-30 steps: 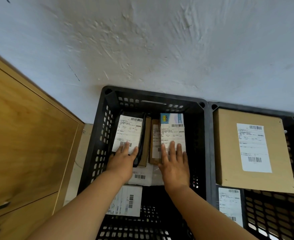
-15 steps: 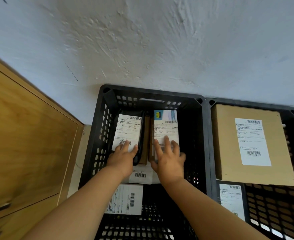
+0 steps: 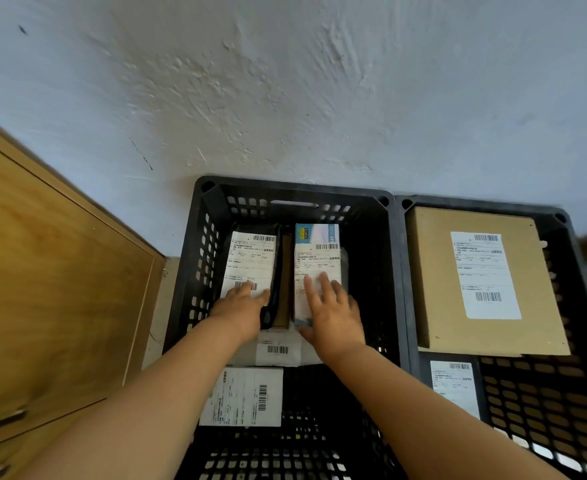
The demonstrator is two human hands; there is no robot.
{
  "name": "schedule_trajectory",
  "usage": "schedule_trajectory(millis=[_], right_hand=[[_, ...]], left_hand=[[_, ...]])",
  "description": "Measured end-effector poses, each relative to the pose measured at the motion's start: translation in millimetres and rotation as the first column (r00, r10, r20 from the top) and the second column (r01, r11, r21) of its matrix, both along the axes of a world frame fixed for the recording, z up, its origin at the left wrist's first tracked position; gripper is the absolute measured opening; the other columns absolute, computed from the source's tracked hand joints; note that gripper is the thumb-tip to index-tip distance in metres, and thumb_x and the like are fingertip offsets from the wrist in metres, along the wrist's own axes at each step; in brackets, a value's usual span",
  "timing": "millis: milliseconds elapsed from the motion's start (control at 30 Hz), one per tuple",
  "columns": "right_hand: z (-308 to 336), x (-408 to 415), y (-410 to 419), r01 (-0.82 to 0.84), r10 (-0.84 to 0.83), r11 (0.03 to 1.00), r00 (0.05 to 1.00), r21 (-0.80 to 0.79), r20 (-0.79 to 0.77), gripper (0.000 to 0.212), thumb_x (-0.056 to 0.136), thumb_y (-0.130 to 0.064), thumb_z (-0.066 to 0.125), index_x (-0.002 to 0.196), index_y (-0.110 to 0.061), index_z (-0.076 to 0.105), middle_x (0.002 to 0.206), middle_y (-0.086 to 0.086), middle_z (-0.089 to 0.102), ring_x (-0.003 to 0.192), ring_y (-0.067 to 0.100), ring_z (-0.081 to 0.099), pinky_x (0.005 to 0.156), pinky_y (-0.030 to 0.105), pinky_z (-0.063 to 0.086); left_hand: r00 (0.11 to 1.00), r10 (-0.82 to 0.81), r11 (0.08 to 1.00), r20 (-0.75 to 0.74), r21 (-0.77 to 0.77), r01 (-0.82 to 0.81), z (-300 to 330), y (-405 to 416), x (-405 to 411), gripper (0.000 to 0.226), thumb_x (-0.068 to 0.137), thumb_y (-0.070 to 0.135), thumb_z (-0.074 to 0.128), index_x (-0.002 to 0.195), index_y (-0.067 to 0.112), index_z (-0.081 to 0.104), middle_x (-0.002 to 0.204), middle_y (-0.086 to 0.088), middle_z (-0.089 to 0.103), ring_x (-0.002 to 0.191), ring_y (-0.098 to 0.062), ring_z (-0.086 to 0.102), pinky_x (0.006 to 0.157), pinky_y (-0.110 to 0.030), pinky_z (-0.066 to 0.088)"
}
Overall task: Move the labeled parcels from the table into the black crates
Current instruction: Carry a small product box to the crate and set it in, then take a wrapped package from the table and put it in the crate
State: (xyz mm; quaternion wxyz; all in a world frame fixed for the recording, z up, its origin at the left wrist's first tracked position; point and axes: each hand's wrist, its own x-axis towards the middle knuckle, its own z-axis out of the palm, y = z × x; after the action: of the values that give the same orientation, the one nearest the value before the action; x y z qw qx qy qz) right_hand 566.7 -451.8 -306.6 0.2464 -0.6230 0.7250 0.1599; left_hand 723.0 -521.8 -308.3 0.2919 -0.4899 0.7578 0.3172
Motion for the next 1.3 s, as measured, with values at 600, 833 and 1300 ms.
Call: schedule_trajectory(millis=[600,833,1300], right_hand=[[238,-61,31,0.149,-0.126,0.935,0.988,-0.323,0.091,0.036,0.095,-0.025,0.046,0.131,-0.021,0.052,0.119,0.003,0.060,0.111,0.022,0.050,0.090,0.031,0.041],[337,-114,92,0.275,-0.250,0.865,0.962,-0.419,0.115,0.035,0.095,-0.026,0.046,0.128,-0.022,0.057,0.125,0.001,0.061,0.116,0.020,0.053,0.096,0.030,0.042],[466,-300,364,0.502,-0.538,0.676,0.836,-0.540,0.103,0.032,0.095,-0.032,0.047,0.123,-0.026,0.059,0.117,-0.003,0.066,0.106,0.017,0.061,0.087,0.032,0.050]], left_hand=[[0.858,0.077,0.904,-0.508,-0.327,-0.275,228,17,-41,0.033,0.097,0.019,0.044,0.126,0.026,0.057,0.114,0.007,0.063,0.089,-0.014,0.061,0.070,-0.025,0.045],[0.758,0.029,0.926,-0.651,-0.268,-0.266,322,71,-111,0.031,0.095,0.021,0.048,0.122,0.028,0.060,0.120,0.011,0.062,0.108,-0.007,0.057,0.093,-0.026,0.046],[0.595,-0.118,0.953,-0.795,-0.259,-0.158,440,296,-316,0.020,0.092,0.027,0.053,0.107,0.033,0.065,0.105,0.017,0.064,0.095,-0.002,0.057,0.084,-0.023,0.046]])
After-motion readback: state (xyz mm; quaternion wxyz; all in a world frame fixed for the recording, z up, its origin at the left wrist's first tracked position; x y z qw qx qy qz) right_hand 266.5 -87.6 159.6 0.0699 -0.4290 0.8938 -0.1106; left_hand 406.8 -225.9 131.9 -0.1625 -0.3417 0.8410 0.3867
